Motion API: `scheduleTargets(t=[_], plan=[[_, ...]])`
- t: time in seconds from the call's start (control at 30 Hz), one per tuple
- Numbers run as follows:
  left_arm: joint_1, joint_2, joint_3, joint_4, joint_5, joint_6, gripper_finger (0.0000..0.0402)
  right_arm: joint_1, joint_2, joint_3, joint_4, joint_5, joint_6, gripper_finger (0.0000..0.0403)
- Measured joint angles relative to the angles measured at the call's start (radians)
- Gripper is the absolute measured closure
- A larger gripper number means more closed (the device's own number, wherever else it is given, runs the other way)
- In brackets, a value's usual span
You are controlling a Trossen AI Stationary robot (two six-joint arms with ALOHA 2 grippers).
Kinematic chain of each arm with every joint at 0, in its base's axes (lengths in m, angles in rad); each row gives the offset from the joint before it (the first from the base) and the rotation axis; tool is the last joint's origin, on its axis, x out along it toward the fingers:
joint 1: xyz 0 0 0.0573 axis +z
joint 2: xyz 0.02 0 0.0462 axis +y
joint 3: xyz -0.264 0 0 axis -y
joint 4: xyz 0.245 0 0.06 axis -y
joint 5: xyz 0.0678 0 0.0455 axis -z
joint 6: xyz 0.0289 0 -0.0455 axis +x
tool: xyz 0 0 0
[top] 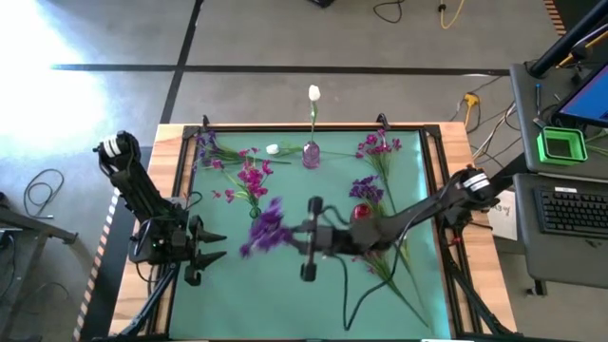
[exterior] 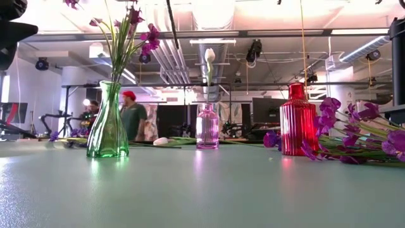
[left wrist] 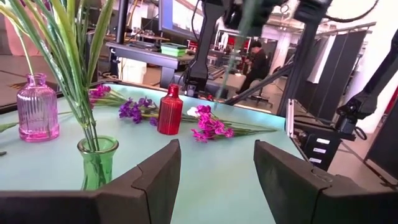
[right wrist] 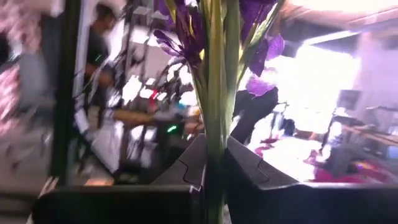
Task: Sort flowers into vase by color
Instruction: Put the bottom violet flowers into the red flower vase
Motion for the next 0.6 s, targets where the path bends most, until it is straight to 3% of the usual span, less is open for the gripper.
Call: scheduleTargets(t=[0.37, 0.6], plan=[[0.001, 0.012, 0.0, 0.0, 0.0, 0.0, 0.0209, -0.015, -0.067, -0.311, 0.486, 0.059, 0.018, 0.0375], [0.001, 0.012, 0.0, 0.0, 0.0, 0.0, 0.0209, -0.015, -0.104, -0.403, 0.629, 0.289, -0.082, 0.0375]])
